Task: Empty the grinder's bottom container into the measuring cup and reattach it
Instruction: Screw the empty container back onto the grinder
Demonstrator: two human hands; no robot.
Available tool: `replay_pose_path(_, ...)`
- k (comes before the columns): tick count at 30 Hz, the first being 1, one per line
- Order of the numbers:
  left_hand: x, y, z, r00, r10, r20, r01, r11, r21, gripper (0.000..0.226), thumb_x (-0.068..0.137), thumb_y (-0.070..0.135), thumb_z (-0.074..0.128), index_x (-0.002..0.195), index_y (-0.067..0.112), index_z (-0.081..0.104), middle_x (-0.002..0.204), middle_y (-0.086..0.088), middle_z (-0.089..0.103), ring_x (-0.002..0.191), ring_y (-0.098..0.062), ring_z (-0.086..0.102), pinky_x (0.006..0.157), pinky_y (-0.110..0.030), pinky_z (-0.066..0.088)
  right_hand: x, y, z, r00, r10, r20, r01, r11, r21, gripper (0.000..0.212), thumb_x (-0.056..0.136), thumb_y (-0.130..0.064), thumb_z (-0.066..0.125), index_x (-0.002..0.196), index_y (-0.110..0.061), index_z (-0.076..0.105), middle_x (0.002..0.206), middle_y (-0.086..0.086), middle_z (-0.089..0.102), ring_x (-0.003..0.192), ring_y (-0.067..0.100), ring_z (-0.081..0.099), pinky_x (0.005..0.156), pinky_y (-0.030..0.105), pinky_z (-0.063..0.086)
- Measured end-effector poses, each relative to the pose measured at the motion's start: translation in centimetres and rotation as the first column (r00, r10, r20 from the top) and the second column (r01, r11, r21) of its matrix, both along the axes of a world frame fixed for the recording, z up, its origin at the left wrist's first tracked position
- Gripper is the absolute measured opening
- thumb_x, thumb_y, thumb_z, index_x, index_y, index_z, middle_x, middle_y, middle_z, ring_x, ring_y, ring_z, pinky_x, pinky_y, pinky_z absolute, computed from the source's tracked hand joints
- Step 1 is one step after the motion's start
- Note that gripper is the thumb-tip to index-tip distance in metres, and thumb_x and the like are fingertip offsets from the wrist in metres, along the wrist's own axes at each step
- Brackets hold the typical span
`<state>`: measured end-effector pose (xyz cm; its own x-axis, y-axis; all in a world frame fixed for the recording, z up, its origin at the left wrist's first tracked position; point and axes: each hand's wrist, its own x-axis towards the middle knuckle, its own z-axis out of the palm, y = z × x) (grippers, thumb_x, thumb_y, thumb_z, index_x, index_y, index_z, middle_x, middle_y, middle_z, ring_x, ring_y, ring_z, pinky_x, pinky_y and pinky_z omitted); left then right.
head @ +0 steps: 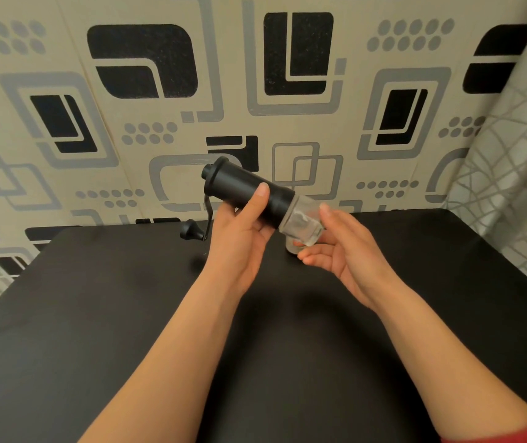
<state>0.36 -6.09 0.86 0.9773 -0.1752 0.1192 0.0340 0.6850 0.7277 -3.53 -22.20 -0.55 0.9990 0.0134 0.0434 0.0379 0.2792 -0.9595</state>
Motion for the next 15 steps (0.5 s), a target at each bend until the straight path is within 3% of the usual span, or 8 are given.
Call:
replay_pose_path(4, 0.05, 0.12, 0.07, 1.000, 0.011, -0.005, -0.011, 1.000, -0.010, 0.045, 0.086, 0.013, 0.065, 0.127, 0.003, 0.049, 0.122, -0.019, 0.064, 0.112, -0.029, 0.066, 0.095, -0.043, 0.053, -0.16, -0.04, 0.10, 0.998, 0.066, 0.003, -0.066, 0.996, 0.061, 0.064, 0.083, -0.044, 0.066, 0.131, -0.002, 0.055, 0.114, 0.027, 0.068, 0.090, 0.025, 0.073, 0.072, 0.029, 0.060)
replay_pose_path(7, 0.04, 0.11, 0.13, 1.000, 0.013, 0.002, -0.013, 1.000, -0.001, 0.042, 0.088, 0.012, 0.063, 0.127, 0.003, 0.050, 0.120, -0.018, 0.064, 0.111, -0.029, 0.067, 0.094, -0.043, 0.054, -0.16, 0.01, 0.08, 0.998, 0.067, -0.009, -0.067, 0.997, 0.028, 0.057, 0.082, -0.033, 0.068, 0.128, -0.002, 0.057, 0.107, 0.023, 0.069, 0.085, 0.021, 0.074, 0.071, 0.027, 0.060)
replay_pose_path(10, 0.02, 0.05, 0.06, 1.000, 0.009, 0.005, -0.009, 1.000, 0.009, 0.042, 0.089, 0.012, 0.063, 0.127, 0.002, 0.049, 0.121, -0.019, 0.063, 0.112, -0.029, 0.067, 0.096, -0.044, 0.052, -0.12, 0.09, 0.13, 0.998, 0.051, -0.020, -0.052, 0.999, -0.009, 0.057, 0.081, -0.040, 0.065, 0.122, -0.001, 0.060, 0.097, 0.019, 0.072, 0.082, 0.022, 0.074, 0.072, 0.028, 0.060)
replay_pose_path(15, -0.03, 0.03, 0.07, 1.000, 0.011, -0.020, -0.011, 1.000, -0.005, 0.054, 0.083, 0.014, 0.067, 0.132, 0.003, 0.047, 0.128, -0.021, 0.061, 0.113, -0.029, 0.066, 0.098, -0.046, 0.051, -0.05, 0.05, 0.09, 0.999, 0.012, -0.031, -0.012, 1.000, 0.002, 0.057, 0.078, -0.043, 0.069, 0.118, -0.002, 0.066, 0.117, 0.021, 0.070, 0.105, 0.031, 0.072, 0.080, 0.030, 0.060)
